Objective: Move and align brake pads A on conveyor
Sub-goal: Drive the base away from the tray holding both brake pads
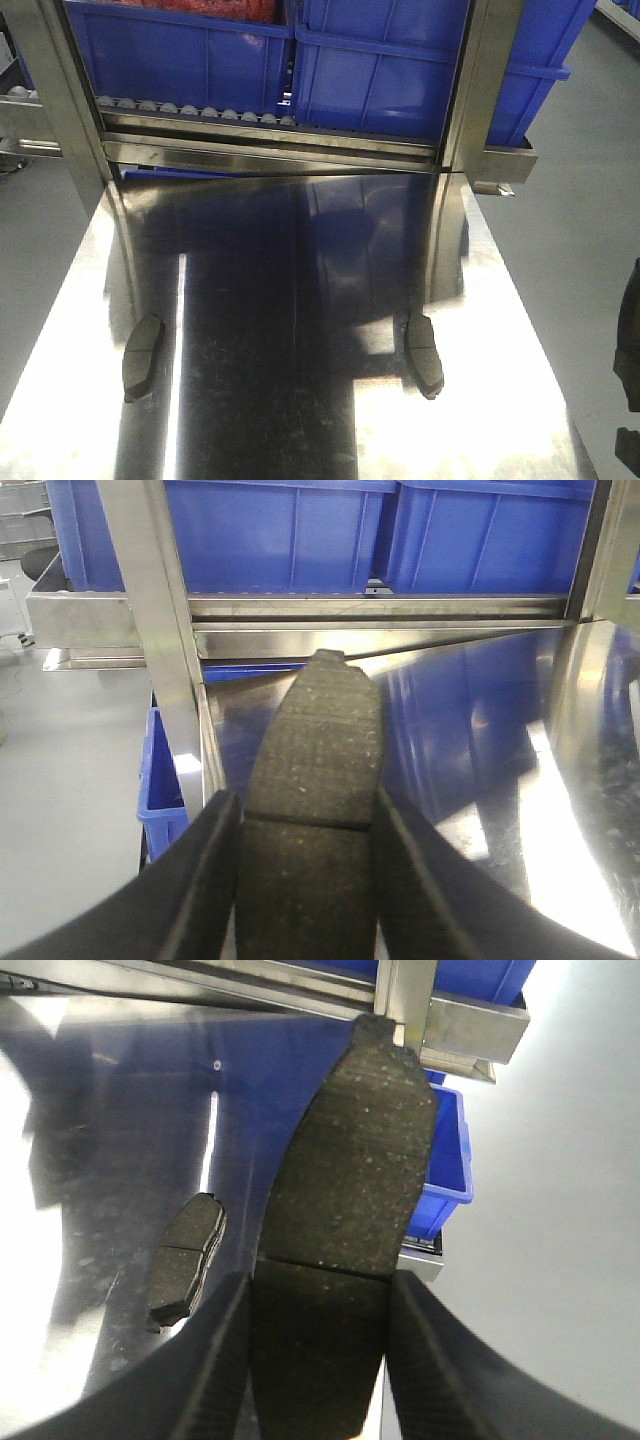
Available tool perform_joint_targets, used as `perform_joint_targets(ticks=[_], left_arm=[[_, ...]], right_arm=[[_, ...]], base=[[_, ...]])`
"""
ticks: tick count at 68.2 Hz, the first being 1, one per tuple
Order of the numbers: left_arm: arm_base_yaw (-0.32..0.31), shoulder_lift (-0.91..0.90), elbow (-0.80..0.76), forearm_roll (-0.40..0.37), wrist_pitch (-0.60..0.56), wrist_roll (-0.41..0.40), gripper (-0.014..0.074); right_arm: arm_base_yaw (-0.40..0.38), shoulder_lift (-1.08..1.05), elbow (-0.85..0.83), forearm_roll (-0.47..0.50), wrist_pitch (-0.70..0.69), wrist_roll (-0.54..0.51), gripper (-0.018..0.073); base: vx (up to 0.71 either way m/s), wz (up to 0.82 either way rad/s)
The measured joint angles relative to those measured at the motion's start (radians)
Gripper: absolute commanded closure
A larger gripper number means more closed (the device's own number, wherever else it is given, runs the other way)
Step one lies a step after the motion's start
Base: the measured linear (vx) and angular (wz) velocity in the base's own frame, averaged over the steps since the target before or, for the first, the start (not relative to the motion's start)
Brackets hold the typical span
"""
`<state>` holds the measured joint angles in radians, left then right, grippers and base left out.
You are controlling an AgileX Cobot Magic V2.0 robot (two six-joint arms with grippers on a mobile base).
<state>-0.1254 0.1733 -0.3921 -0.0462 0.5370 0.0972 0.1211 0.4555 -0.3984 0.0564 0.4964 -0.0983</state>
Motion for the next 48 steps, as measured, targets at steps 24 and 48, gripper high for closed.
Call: perform_joint_targets(ticks=[24, 48], left_arm=[[0.000, 0.000, 0.000, 0.000, 0.000, 0.000, 0.0450], [0.000, 0.000, 0.000, 0.000, 0.000, 0.000, 0.0450]], right_arm=[[0.000, -0.002, 0.000, 0.000, 0.022, 0.000, 0.0559], [0.000, -0.002, 0.000, 0.000, 0.022, 0.000, 0.0557]], base=[[0.00, 0.00], [0.00, 0.00]])
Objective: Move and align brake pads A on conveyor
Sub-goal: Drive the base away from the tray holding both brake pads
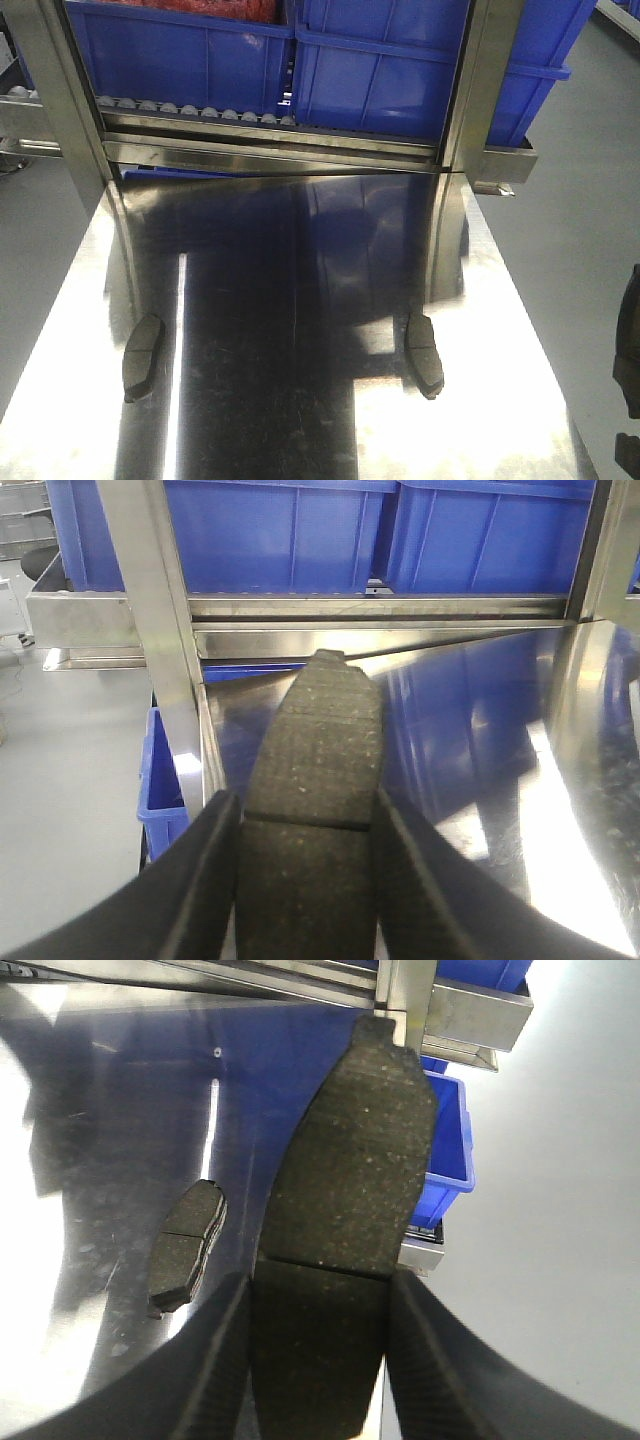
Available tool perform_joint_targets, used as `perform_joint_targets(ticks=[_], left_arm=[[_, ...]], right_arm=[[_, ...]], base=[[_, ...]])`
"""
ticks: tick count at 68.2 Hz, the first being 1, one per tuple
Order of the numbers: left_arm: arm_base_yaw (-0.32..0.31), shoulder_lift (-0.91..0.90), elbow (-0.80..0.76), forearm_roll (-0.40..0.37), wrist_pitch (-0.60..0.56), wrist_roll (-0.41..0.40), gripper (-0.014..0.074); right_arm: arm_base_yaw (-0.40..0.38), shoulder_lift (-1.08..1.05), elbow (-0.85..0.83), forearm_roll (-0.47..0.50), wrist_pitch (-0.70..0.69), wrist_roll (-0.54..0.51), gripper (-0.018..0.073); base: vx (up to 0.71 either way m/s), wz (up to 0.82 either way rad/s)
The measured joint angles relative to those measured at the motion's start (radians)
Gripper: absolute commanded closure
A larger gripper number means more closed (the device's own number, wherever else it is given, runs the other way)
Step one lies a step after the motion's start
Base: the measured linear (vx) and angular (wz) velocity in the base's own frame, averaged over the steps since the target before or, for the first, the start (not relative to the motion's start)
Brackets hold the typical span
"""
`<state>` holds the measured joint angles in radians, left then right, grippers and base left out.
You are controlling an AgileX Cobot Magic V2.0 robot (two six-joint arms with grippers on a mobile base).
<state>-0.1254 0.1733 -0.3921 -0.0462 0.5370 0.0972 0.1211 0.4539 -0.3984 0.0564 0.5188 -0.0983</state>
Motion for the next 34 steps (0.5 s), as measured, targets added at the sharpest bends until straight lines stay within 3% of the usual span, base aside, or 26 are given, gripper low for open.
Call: perform_joint_targets(ticks=[34], left_arm=[[0.000, 0.000, 0.000, 0.000, 0.000, 0.000, 0.0450]], right_arm=[[0.000, 0.000, 0.000, -0.001, 0.001, 0.000, 0.0557]], base=[[0.00, 0.01]])
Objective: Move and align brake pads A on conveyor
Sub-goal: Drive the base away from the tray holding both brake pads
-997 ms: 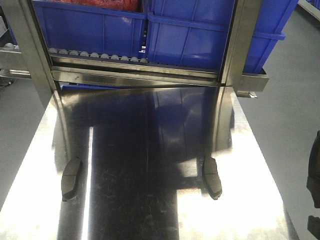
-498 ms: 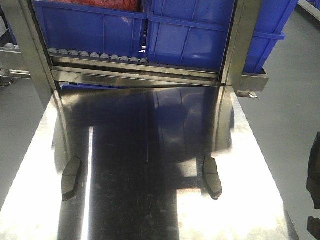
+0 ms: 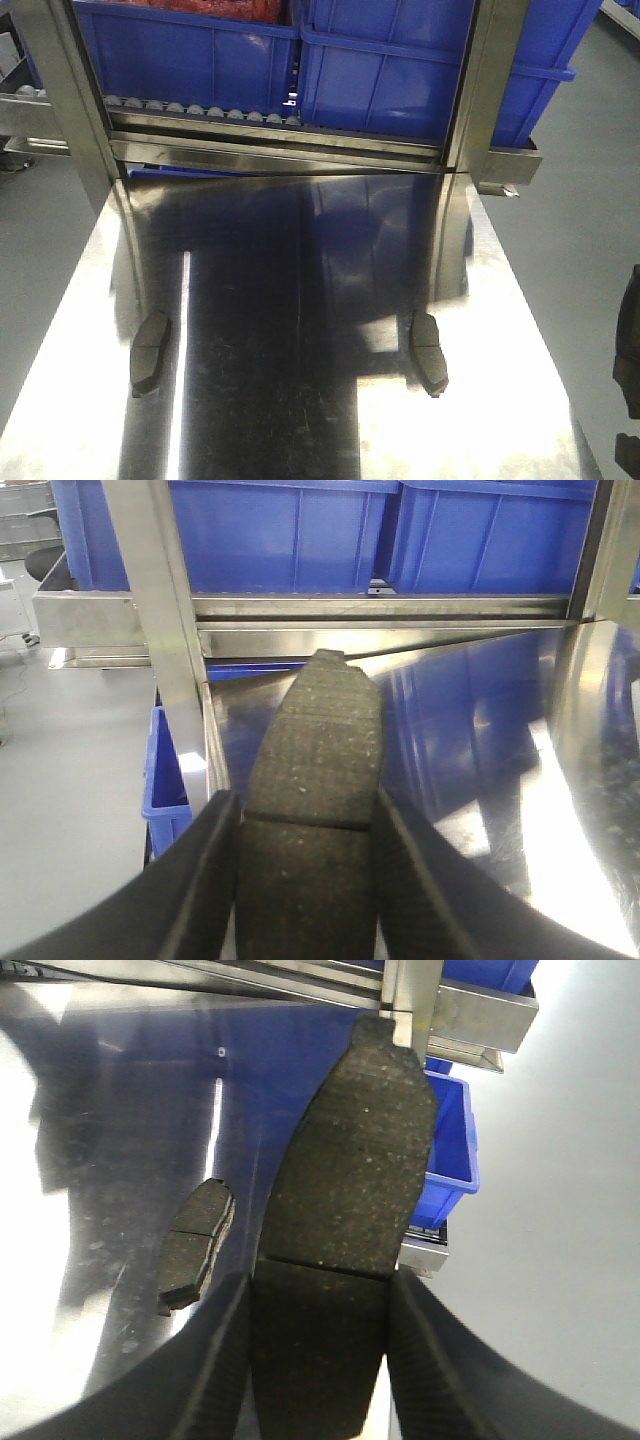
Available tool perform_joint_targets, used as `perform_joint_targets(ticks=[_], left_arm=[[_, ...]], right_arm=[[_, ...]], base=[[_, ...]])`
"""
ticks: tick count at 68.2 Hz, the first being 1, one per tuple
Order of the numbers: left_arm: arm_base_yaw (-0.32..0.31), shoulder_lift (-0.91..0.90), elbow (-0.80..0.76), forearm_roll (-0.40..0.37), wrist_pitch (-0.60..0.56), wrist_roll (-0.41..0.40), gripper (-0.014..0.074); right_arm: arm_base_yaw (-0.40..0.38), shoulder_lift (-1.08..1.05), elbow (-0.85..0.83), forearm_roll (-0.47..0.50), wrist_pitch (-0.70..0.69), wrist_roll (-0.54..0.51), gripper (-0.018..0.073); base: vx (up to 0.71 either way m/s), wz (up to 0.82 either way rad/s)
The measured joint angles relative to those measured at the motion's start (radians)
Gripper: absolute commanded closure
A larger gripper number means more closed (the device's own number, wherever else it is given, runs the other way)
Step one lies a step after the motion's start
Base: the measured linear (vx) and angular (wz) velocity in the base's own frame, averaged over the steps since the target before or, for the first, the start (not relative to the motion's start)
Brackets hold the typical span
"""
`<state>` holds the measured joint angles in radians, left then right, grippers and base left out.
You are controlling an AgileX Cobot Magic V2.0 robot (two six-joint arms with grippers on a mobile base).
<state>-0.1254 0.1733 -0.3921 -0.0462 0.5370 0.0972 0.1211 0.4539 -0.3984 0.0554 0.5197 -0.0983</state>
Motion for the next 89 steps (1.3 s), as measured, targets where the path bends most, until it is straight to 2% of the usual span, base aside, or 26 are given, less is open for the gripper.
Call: perform_joint_targets(ticks=[28, 89], left_arm=[[0.000, 0.000, 0.000, 0.000, 0.000, 0.000, 0.0450], [0.000, 0.000, 0.000, 0.000, 0.000, 0.000, 0.0450]], right_arm=[[0.000, 0.000, 0.000, -0.002, 0.002, 0.000, 0.0557], [0.000, 0.000, 0.000, -0.002, 0.006, 0.000, 0.0556]], base=[[-0.08, 0.29], [-0.12, 0.60]])
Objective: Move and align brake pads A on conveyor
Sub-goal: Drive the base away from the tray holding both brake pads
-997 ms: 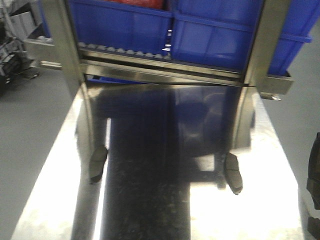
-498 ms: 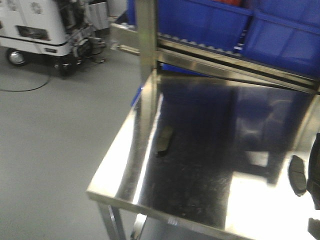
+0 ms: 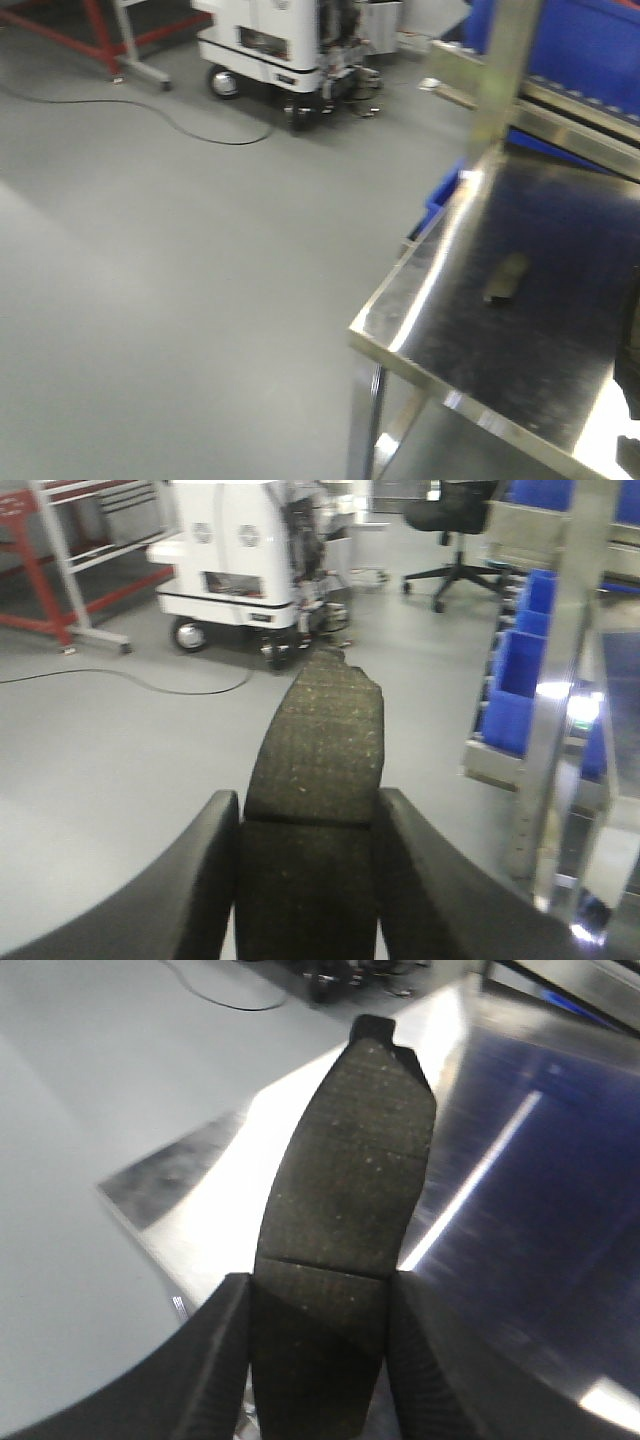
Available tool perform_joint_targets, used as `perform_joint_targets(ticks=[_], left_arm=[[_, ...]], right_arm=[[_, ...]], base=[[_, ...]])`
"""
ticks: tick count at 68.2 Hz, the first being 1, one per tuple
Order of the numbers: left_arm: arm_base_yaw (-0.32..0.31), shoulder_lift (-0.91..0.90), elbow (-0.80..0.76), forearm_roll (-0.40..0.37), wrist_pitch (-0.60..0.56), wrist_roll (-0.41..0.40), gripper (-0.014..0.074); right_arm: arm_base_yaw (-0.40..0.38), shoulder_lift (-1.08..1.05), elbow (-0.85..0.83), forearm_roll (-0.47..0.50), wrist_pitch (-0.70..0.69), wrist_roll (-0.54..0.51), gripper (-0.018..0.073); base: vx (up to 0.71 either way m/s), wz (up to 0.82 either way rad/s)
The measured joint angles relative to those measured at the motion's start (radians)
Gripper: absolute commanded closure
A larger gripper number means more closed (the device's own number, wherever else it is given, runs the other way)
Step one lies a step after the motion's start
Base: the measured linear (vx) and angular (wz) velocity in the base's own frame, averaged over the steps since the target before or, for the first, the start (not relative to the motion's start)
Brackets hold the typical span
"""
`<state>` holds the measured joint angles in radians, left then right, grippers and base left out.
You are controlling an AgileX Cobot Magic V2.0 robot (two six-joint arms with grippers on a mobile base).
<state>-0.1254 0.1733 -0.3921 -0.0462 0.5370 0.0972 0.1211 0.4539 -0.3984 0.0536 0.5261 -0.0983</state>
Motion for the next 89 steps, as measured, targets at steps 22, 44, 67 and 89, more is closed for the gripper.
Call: perform_joint_targets(ticks=[22, 44, 67, 89], left_arm=[[0.000, -0.001, 0.000, 0.000, 0.000, 0.000, 0.0450], [0.000, -0.001, 0.000, 0.000, 0.000, 0.000, 0.0450], [0.000, -0.001, 0.000, 0.000, 0.000, 0.000, 0.0450], [0.000, -0.001, 0.000, 0.000, 0.000, 0.000, 0.0450]], right_arm=[[0.000, 0.000, 0.000, 0.000, 0.000, 0.000, 0.0556], [0.000, 0.000, 0.000, 0.000, 0.000, 0.000, 0.0556], [0.000, 0.000, 0.000, 0.000, 0.001, 0.000, 0.0556], [0.000, 0.000, 0.000, 0.000, 0.001, 0.000, 0.0556]], base=[[-0.04, 0.69], [0.04, 0.60], [0.10, 0.55], [0.15, 0.62]])
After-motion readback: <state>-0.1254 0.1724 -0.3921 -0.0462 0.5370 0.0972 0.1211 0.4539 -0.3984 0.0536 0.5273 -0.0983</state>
